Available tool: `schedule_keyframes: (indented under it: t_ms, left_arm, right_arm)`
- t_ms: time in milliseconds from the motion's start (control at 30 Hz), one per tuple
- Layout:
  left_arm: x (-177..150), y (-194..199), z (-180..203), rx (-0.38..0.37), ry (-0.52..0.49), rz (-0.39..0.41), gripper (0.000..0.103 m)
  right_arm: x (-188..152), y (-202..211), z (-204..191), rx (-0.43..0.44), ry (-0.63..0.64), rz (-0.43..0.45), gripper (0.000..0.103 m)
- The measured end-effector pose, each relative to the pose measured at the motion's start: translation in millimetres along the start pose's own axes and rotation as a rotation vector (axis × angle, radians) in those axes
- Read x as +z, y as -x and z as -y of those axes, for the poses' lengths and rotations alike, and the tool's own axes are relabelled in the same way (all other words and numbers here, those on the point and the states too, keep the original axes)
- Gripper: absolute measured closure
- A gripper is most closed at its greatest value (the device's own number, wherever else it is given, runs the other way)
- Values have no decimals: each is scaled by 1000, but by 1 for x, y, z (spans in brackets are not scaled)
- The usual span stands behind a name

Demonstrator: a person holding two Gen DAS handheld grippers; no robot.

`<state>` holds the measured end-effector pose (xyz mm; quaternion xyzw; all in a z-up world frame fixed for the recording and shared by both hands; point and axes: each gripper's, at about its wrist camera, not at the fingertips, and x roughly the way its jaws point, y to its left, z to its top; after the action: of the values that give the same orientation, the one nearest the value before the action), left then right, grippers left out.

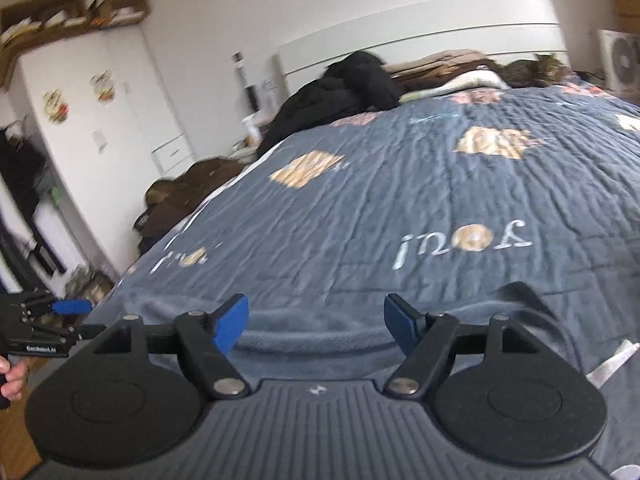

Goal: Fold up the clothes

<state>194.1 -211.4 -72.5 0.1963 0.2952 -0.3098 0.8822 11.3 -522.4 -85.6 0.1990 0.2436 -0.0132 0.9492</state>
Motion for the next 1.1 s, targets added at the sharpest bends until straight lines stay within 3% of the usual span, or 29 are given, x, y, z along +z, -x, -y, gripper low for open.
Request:
schedule_keyframes:
  t_ms: [133, 267, 500, 600, 667, 900, 1100]
  left_arm:
    - [24, -43, 19, -91, -53, -1, 41]
    - [40, -94, 54, -177, -101, -43, 66]
    - [45, -158, 102, -230, -165, -135, 64]
    - [42, -177, 113, -236, -196, -195, 59]
    - [33, -176, 121, -235, -232, -204, 59]
    - [15, -142, 132, -219, -331, -128, 59]
    - [21, -157, 140, -253, -380, -202, 59]
  right_arm:
    - [0, 4, 23, -24, -58, 14, 29]
    - [-2, 6, 39, -49, -76, 10, 29]
    - [1, 20, 63, -42, -80, 48, 29]
    - [-1, 23, 79, -48, -131, 46, 29]
    - [-5, 22, 87, -57, -157, 38, 29]
    - [-10, 26, 93, -55, -153, 31, 29]
    - [-11, 28, 92, -33, -165, 27, 29]
